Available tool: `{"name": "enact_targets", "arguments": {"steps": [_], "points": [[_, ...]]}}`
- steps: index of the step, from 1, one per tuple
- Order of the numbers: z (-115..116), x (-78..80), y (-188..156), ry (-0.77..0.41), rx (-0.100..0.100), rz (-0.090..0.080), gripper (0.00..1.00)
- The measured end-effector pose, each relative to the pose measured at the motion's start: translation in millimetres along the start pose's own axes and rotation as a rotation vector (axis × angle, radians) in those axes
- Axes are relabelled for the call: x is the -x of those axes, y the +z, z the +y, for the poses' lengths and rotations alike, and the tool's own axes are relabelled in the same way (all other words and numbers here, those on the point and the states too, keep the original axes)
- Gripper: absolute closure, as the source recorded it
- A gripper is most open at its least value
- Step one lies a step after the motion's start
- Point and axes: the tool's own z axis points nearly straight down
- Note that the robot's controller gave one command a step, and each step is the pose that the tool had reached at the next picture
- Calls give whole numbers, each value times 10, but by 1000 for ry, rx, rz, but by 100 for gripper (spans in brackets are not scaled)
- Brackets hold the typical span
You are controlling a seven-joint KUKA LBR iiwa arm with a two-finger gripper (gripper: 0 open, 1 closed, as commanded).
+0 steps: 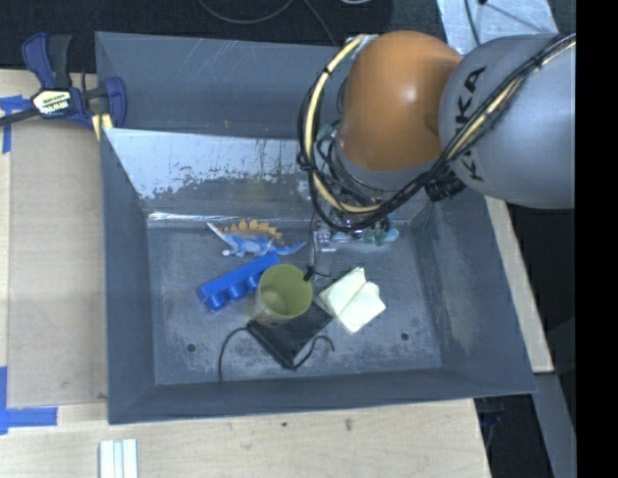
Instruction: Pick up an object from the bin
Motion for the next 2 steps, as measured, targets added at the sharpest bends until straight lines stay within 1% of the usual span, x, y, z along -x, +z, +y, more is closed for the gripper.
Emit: {"name": "enact_targets", "arguments": {"steps": [1,2], "points": [[-4,17,-50,2,0,-9,0],[152,119,281,-107,0,-11,0]]}}
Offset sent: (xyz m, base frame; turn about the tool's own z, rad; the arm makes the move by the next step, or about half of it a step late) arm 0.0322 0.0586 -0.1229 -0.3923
